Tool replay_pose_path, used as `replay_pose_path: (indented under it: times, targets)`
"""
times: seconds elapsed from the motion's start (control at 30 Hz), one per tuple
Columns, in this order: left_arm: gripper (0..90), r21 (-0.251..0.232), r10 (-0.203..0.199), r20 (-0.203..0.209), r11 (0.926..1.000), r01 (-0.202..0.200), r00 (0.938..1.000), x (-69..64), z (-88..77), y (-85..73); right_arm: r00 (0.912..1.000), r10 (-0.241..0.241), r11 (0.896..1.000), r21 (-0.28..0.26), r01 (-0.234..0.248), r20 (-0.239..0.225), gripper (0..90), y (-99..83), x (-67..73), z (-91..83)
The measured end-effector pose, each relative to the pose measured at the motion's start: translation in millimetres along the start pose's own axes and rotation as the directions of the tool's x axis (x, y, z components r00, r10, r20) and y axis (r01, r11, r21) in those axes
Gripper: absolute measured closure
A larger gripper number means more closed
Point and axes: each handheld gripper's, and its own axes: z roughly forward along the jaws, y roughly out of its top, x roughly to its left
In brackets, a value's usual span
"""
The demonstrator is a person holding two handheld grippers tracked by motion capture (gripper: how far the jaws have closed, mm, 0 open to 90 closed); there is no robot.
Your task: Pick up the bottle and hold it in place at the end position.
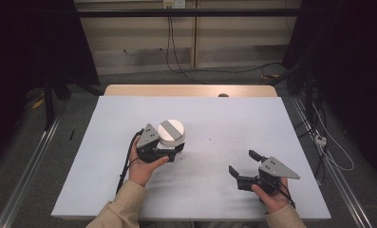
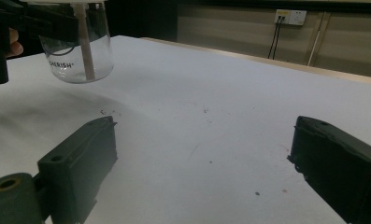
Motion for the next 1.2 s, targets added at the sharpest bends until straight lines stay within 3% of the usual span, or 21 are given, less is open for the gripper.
replay_pose_path:
  times: [0.07, 0.47, 0.8, 1.2]
  targets:
    - [18.4, 0.0, 0.016, -0.003, 0.9999, -0.016, 0.9999, 1.2, 1.2, 2.2, 1.0, 0.004, 1.0, 0.001, -0.004, 0.003, 6.9, -0.3, -0.5, 0.5]
    - [18.5, -0.012, -0.016, -0.021, 0.9998, 0.016, 0.9997, 8.9, 12.4, 1.3, 1.0, 0.001, 1.0, 0.0, -0.001, -0.003, 6.9, -0.3, -1.3, 1.1]
    - [18.5, -0.008, 0.015, -0.022, 0.9999, -0.015, 0.9996, 9.6, 22.0, 5.7, 1.0, 0.0, 1.0, -0.001, 0.0, -0.008, 6.9, 0.3, -1.4, 2.1]
    - [18.5, -0.004, 0.008, -0.034, 1.0, -0.008, 0.9994, 15.0, 31.4, 4.6, 0.9999, 0.002, 1.0, -0.001, -0.002, -0.01, 6.9, 0.4, -0.9, 2.4]
